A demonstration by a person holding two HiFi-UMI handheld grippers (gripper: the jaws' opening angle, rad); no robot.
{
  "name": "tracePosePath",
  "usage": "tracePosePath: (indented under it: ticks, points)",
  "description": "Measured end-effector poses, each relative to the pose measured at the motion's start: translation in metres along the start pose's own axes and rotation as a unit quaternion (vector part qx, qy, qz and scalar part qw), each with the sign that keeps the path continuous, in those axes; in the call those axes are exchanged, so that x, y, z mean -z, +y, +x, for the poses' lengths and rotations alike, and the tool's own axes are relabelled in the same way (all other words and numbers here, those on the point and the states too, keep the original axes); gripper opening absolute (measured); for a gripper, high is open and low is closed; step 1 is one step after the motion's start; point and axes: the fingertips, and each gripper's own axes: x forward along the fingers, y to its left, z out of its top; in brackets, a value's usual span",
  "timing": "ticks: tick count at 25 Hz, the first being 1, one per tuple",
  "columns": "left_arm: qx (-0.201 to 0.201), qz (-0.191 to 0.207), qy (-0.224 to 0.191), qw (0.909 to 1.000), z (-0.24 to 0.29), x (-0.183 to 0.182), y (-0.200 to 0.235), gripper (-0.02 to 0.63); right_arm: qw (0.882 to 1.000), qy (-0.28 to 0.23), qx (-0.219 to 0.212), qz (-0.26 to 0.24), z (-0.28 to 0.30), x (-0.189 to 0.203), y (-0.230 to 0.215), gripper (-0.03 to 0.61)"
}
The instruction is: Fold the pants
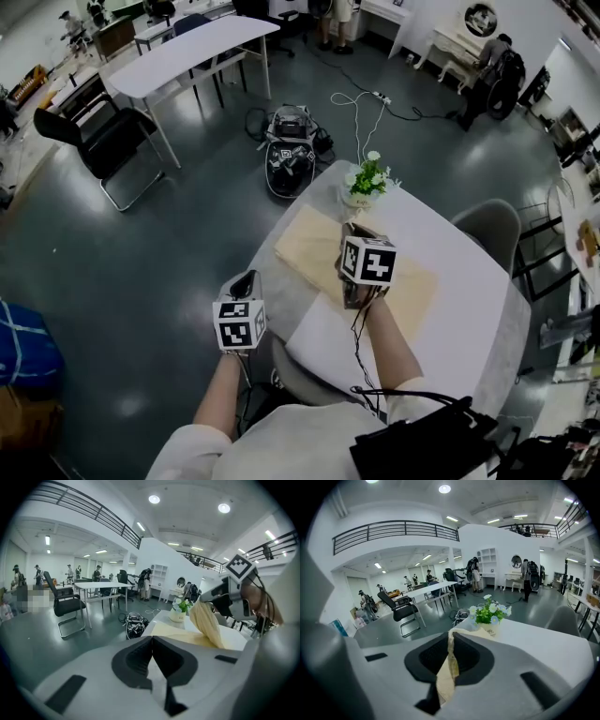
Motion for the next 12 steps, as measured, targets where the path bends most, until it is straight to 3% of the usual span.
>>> tracePosePath:
  ticks: [5,12]
  points:
    - [-0.015,-0.022,0.009,0.9996,-0.001,0.014,0.023,0.008,0.999,0.017,-0.025,-0.012,0.042,0.003,0.038,0.021]
    - [-0.033,-0.024,0.037,0.9985,-0.023,0.047,0.043,0.008,0.999,0.015,-0.046,-0.012,0.096,0.006,0.083,0.021]
